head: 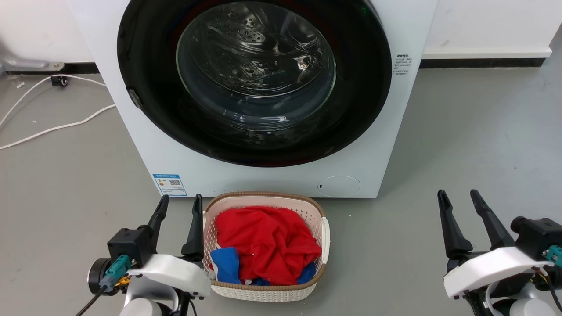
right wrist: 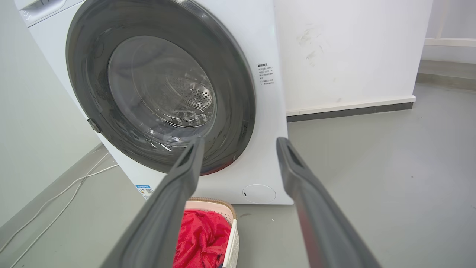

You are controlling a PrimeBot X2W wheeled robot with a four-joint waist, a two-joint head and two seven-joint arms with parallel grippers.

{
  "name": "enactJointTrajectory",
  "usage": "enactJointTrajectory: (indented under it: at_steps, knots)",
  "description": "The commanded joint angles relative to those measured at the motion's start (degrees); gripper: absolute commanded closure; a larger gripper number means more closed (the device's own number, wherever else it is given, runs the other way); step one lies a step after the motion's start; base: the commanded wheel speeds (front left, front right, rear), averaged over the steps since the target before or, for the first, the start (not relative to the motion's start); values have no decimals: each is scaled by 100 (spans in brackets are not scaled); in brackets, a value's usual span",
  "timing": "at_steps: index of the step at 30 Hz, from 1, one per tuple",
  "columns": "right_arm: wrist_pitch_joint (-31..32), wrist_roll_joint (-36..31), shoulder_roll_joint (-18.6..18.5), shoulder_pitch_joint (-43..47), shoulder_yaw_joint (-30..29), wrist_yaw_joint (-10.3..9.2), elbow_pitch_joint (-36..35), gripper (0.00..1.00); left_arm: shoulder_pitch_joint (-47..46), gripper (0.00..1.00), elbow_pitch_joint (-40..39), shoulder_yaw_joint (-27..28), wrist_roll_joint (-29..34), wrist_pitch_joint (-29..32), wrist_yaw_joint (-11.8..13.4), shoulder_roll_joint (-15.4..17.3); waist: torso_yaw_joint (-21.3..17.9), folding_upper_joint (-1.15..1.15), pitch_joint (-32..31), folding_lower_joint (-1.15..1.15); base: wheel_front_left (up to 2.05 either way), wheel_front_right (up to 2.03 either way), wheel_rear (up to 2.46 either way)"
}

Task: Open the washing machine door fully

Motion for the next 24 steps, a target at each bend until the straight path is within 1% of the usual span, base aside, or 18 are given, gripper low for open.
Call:
enactJointTrajectory:
  at_steps: [1,9,17,24]
  knots:
    - [-38,-170,10,14,3,2,-74,0,-112,0,-21,-38,158,-62,15,42,-1,0,-1,0,0,0,0]
    - [-83,-545,33,45,33,2,-111,0,-106,0,20,-91,466,-159,31,43,-5,0,0,0,0,0,0]
    - [-143,-852,70,39,2,1,-140,0,-94,0,125,-33,581,-247,-123,-50,-1,0,8,0,0,0,0]
    - [-192,-1140,103,70,-21,1,-150,0,-91,0,174,10,811,-324,-201,-107,7,0,0,0,0,0,0]
